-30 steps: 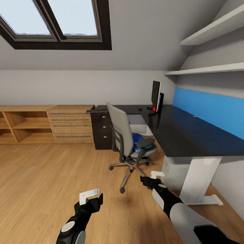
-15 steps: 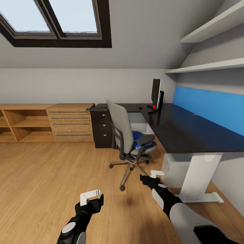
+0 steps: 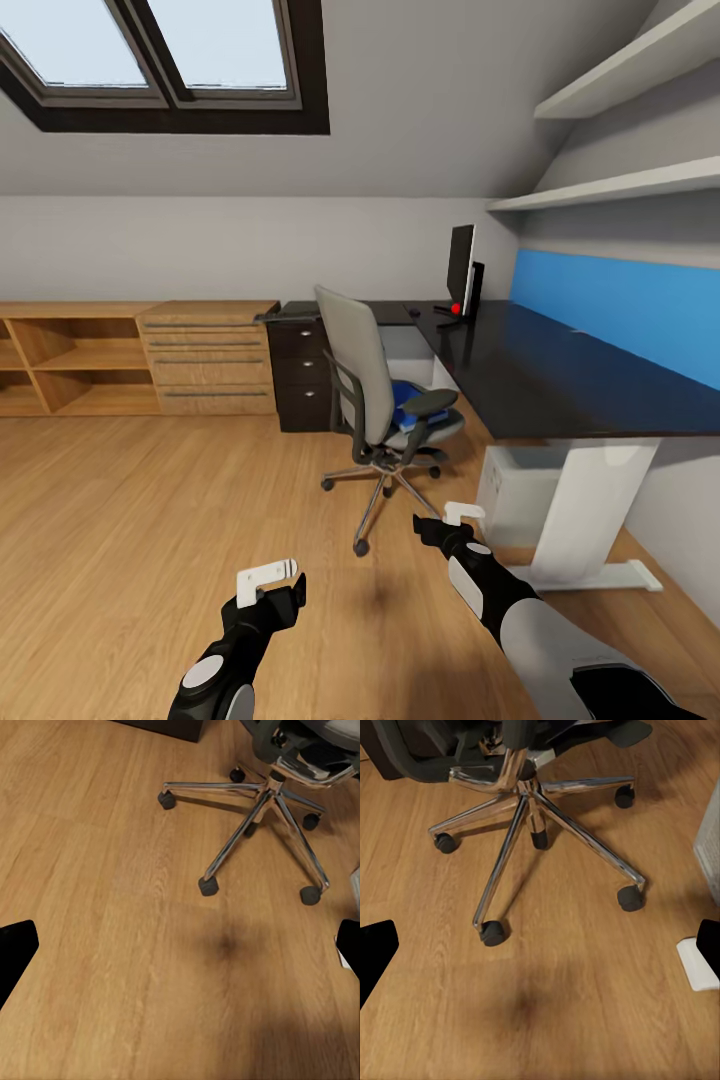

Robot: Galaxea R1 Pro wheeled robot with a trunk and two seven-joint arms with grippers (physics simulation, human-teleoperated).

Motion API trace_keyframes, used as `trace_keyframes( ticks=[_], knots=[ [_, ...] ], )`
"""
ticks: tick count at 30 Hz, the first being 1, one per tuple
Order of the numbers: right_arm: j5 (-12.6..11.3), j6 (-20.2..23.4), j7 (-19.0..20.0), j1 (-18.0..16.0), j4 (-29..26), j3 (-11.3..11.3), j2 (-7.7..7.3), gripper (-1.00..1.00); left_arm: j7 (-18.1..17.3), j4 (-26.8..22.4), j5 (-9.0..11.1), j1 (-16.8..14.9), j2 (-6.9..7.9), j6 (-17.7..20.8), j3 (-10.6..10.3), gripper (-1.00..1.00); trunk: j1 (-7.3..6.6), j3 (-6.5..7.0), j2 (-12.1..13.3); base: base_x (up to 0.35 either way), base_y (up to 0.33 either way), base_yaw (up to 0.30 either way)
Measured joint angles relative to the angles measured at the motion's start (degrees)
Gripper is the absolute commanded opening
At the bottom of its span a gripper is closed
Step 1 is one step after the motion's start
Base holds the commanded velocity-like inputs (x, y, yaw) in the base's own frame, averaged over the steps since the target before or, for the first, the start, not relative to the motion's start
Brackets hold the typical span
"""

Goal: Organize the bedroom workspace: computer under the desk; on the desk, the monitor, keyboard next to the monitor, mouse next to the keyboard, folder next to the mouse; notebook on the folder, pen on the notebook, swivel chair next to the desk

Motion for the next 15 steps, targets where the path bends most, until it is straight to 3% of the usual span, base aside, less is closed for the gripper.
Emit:
trace_keyframes(
  ticks=[6,15],
  knots=[
    [0.03,-0.05,0.11,0.00,0.00,0.00,0.00,1.00,0.00,0.00,0.00,0.00,0.00,0.01,0.00,1.00,1.32,-1.08,-2.41,0.000,0.000,0.000],
    [0.75,-0.08,0.17,0.00,0.63,0.00,-0.01,1.00,-0.10,0.40,-0.02,0.00,0.49,0.09,0.03,1.00,1.31,-1.08,-2.42,0.047,0.000,0.000]
  ],
)
